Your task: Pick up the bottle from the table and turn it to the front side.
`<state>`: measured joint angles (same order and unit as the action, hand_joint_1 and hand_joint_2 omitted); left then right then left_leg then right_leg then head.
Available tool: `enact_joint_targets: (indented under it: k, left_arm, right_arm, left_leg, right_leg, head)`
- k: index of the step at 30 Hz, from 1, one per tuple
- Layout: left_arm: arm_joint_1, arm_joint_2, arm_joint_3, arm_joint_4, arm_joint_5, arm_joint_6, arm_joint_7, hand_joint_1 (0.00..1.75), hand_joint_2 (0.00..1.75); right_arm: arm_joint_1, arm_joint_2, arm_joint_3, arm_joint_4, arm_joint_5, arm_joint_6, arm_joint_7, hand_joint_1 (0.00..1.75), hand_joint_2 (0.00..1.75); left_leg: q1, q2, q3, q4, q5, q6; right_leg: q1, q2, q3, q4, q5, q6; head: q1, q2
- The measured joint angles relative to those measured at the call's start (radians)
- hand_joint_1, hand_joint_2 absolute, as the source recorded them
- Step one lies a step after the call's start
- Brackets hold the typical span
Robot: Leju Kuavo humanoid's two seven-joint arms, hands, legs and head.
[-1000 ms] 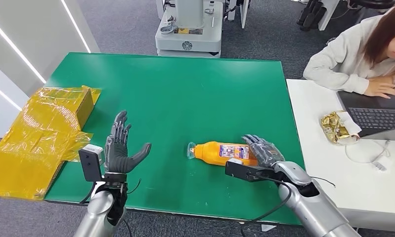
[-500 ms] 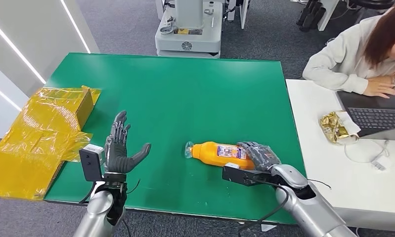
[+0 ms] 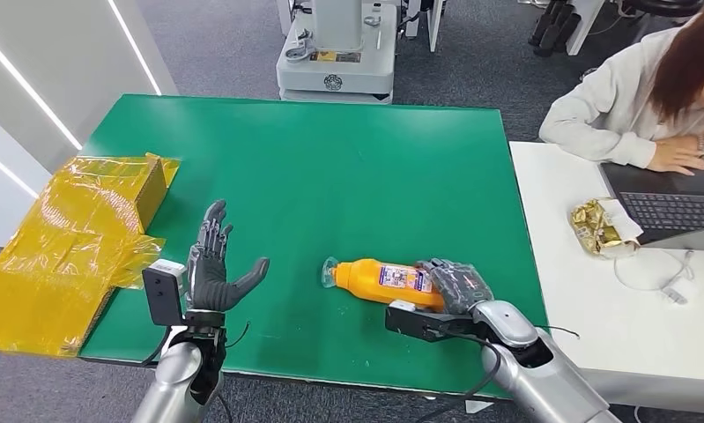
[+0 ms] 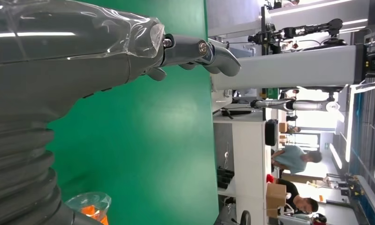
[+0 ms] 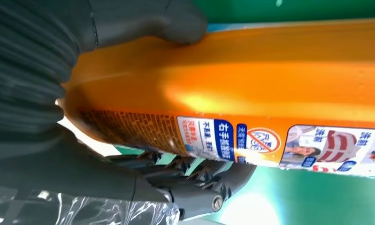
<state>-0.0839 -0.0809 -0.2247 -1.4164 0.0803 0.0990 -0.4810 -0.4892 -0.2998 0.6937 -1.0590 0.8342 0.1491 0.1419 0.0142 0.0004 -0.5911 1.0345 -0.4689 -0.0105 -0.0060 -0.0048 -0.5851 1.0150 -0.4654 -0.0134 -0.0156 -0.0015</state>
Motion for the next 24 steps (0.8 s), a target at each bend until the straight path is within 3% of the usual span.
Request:
enact_joint_targets:
  k: [7, 19, 24]
  left_arm:
    - [0.013, 0.000, 0.000, 0.000, -0.003, -0.008, 0.000, 0.00, 1.75]
    - [0.012, -0.002, 0.002, 0.000, -0.009, -0.013, -0.002, 0.00, 1.75]
    - [0.000, -0.001, 0.003, 0.007, 0.000, 0.000, -0.015, 0.00, 1.75]
  right_arm:
    - [0.048, 0.001, -0.018, -0.039, -0.092, -0.044, -0.063, 1.75, 1.75]
    - [0.215, 0.006, -0.225, -0.130, -0.515, -0.153, -0.277, 1.75, 1.75]
    - [0.280, 0.010, -0.312, -0.193, -0.621, -0.230, -0.342, 1.75, 1.75]
  left_leg:
    - [0.000, -0.001, 0.000, 0.000, 0.000, 0.000]
    - [0.000, -0.002, -0.001, 0.000, 0.000, 0.000]
    - [0.000, -0.002, -0.001, 0.000, 0.000, 0.000]
  right_leg:
    - [0.000, -0.001, 0.000, 0.000, 0.000, 0.000]
    - [0.000, -0.002, 0.000, 0.000, 0.000, 0.000]
    - [0.000, -0.002, 0.000, 0.000, 0.000, 0.000]
  head:
    - [0.000, 0.000]
    - [0.000, 0.000]
    - [0.000, 0.000]
